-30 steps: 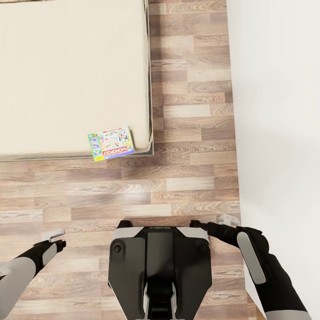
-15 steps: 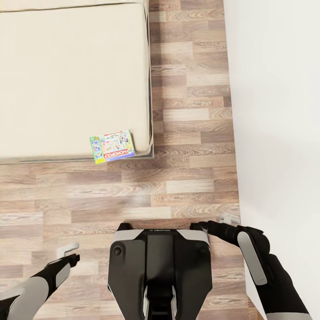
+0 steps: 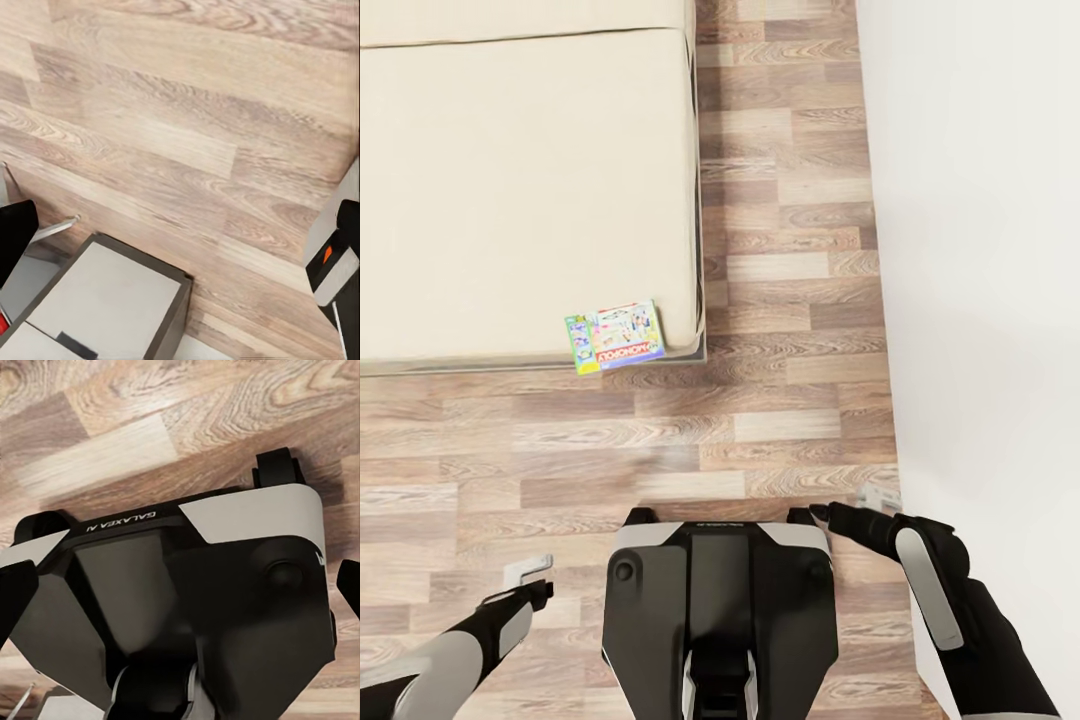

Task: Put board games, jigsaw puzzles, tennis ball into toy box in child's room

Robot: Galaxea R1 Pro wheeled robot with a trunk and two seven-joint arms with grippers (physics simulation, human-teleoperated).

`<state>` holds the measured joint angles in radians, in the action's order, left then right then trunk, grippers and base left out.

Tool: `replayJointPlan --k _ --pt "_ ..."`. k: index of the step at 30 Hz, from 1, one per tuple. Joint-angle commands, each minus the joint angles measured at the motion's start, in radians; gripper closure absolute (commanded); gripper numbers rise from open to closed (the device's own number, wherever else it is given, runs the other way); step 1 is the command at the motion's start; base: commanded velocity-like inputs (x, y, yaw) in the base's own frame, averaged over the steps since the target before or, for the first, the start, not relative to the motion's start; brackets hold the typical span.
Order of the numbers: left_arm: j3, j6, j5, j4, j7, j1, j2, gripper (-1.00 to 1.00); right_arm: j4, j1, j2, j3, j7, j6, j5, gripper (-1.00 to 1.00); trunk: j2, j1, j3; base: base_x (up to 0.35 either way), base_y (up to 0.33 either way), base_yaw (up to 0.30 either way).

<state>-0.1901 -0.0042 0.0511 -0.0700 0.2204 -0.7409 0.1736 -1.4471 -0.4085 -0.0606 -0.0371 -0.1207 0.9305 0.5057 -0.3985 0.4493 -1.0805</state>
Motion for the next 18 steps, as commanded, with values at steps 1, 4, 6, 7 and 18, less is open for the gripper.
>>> replayJointPlan --k 1,4,6,7,18 --pt "0.0 0.0 0.005 0.0 0.002 0.0 -0.003 -1.0 -0.001 0.0 0.0 0.0 -0.01 0.003 0.01 -1.0 -0.001 0.001 0.001 0.0 0.0 0.0" --pt "0.002 0.0 0.006 0.002 -0.001 0.001 -0.009 -1.0 -0.001 0.001 -0.001 -0.002 -0.01 0.003 0.011 -1.0 -0.001 0.001 0.006 0.0 0.0 0.0" --pt "0.002 0.002 0.008 0.002 -0.004 0.001 -0.008 -1.0 -0.001 0.002 -0.002 -0.002 -0.01 0.002 0.012 -1.0 -0.001 0.001 0.009 0.0 0.0 0.0" --pt "0.002 0.005 0.008 0.002 -0.004 0.001 -0.007 -1.0 -0.001 0.002 -0.002 -0.002 -0.011 0.002 0.013 -1.0 -0.001 0.001 0.011 0.0 0.0 0.0" --pt "-0.001 0.106 0.009 -0.005 -0.008 0.002 -0.007 -1.0 0.0 0.002 -0.005 -0.004 -0.01 0.002 0.015 -1.0 -0.001 0.001 0.029 0.0 0.0 0.0"
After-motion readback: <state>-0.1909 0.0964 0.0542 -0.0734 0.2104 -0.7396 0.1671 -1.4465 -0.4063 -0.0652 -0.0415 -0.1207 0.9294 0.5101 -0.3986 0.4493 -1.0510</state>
